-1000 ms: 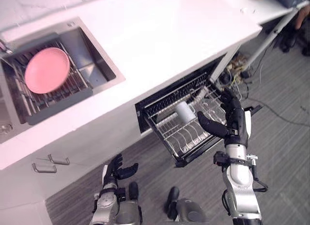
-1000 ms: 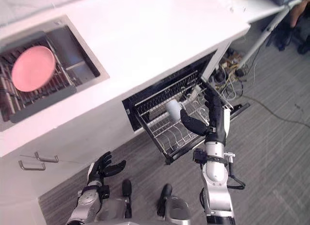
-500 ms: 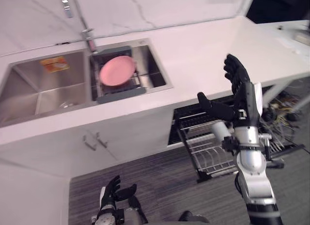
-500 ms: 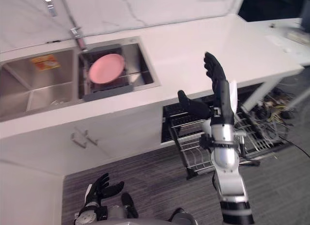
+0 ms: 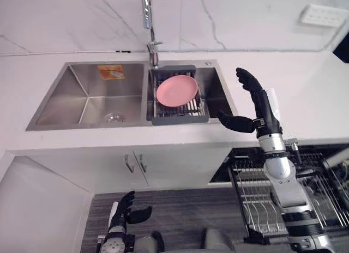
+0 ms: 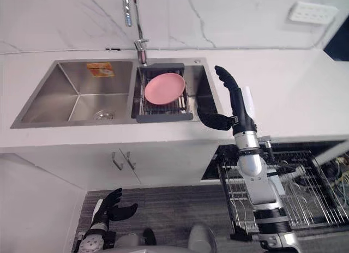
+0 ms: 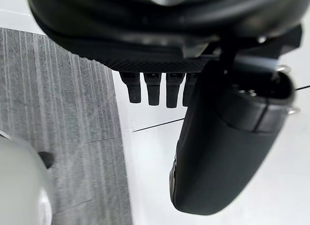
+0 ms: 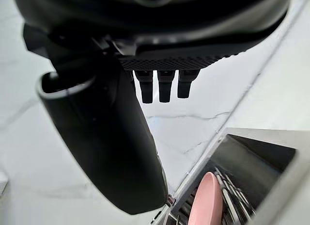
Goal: Walk over to the sink, pick up the cup, carry it to the dishwasher, place the cup inside the dishwasher, then close the dishwasher door
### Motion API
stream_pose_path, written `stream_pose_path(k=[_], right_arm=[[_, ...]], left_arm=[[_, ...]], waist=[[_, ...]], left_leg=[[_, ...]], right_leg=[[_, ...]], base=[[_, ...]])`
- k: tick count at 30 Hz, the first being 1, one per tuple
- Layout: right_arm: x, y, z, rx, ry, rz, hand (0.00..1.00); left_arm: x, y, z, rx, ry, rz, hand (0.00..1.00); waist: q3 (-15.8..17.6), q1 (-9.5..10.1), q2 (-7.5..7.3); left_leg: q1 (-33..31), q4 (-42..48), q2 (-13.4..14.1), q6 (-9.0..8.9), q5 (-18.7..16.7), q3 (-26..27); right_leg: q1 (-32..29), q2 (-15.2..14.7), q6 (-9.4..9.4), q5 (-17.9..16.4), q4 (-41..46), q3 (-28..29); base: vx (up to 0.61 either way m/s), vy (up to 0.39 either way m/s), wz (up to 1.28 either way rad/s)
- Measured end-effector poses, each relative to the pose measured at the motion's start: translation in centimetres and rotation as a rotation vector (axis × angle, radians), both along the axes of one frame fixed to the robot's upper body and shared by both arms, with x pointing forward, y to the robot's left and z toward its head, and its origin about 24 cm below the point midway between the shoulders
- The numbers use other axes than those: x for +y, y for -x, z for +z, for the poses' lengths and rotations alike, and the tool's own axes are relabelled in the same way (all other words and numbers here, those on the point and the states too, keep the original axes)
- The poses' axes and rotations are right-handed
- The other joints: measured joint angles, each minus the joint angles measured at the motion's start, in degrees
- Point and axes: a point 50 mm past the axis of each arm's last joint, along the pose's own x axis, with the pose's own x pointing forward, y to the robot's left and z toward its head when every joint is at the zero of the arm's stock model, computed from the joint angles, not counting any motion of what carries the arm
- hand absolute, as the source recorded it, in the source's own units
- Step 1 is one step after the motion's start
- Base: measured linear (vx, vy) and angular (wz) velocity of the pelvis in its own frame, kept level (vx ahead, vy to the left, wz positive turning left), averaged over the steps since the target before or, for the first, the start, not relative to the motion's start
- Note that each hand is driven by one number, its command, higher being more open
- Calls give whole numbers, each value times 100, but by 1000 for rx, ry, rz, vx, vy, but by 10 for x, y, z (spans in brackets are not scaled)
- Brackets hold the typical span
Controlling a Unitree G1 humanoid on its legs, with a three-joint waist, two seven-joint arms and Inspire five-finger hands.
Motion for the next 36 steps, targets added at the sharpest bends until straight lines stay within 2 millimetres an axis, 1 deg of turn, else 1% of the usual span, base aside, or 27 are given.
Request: stream_pose_path(k=[2,4,7,11,13,14,18,21,24,28,31,36], right_arm=[[0,-1,2,-2,23,5,90],[-2,-1,3,10,44,11,90],[-3,-1,3,19,80,11,90],[1,-3,2,31,98,40,90],[5,-6,-3,56,114,60,90],[6,-8,-8,82,123,62,90],[4,-13,-30,180,166,48,90],[4,-17,-38,220,200,45,90],[3,-23,-37,220,238,28,90],[2,-33,-34,207,289,-4,90],[1,-38,-31,195,296,-23,90],[2,-43,-22,153,299,-46,90]], left_arm=[[1,-3,2,-17,-3,2,90],[1,-3,2,-16,-2,0,90],[-1,-3,1,-14,4,-1,90],[0,-1,0,-4,2,-1,90],[0,1,-3,14,1,-2,90],[0,3,-4,23,-1,-4,90],[0,8,-7,45,-6,-9,90],[0,14,-9,60,-6,-7,90],[-1,20,-12,87,-2,-10,90],[-2,19,-13,87,-1,-13,90],[-2,19,-13,87,0,-14,90],[-3,19,-13,88,1,-18,90]], waist=[[-34,52,77],[-35,54,86],[-36,37,91],[-41,58,98],[-44,54,103],[-46,62,107],[-51,92,117],[-55,90,125],[-54,93,137],[-43,105,159],[-30,104,183],[-17,104,224]], left_leg=[[-25,-125,126,-42,16,4],[67,-288,175,-85,42,5],[264,-486,161,-94,48,13],[365,-636,98,-87,59,-16],[379,-674,44,-86,90,-65],[381,-693,18,-81,109,-104],[391,-1047,-95,-101,421,-293],[401,-1217,-105,-91,570,-368],[406,-1444,-117,-79,785,-399],[377,-1741,-134,-118,1021,-419],[324,-1818,-139,-161,1076,-429],[268,-1868,-137,-174,1103,-458]], right_leg=[[78,153,-58,118,-309,-51],[220,227,-88,194,-563,-85],[494,246,-67,274,-891,-122],[819,228,-25,537,-1487,-177],[918,188,18,595,-1636,-235],[969,183,39,623,-1700,-290],[988,122,36,749,-1828,-486],[984,128,18,828,-1890,-541],[930,158,-17,938,-1947,-567],[810,182,-74,1062,-2018,-571],[769,187,-88,1081,-2084,-573],[720,203,-92,1094,-2131,-587]], base=[[199,-56,-9],[195,-53,-6],[132,16,-1],[57,69,5],[-2,50,15],[-22,26,23],[-67,2,26],[-95,-17,14],[-136,-27,6],[-149,-5,3],[-93,8,1],[-12,8,2]])
